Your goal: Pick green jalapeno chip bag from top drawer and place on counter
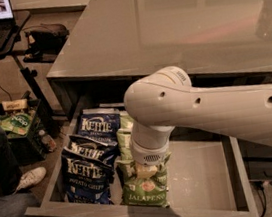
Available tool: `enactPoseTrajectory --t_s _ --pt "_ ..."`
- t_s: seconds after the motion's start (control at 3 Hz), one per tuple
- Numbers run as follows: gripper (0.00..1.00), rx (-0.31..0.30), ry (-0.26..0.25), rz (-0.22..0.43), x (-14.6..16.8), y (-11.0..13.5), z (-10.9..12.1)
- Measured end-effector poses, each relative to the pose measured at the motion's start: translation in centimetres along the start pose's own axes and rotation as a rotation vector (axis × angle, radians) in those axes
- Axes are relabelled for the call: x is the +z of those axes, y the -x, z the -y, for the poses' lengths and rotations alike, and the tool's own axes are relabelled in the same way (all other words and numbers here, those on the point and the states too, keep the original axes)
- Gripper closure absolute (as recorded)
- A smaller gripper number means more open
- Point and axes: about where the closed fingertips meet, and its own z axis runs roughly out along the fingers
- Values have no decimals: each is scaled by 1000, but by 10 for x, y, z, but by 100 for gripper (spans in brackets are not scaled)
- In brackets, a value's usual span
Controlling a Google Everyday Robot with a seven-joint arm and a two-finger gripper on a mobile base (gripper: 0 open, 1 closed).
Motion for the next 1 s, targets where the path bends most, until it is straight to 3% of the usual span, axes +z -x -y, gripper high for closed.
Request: enactPoseTrajectory --t_s 1.0 --pt "100 95 -119 -95 -123 -26 -28"
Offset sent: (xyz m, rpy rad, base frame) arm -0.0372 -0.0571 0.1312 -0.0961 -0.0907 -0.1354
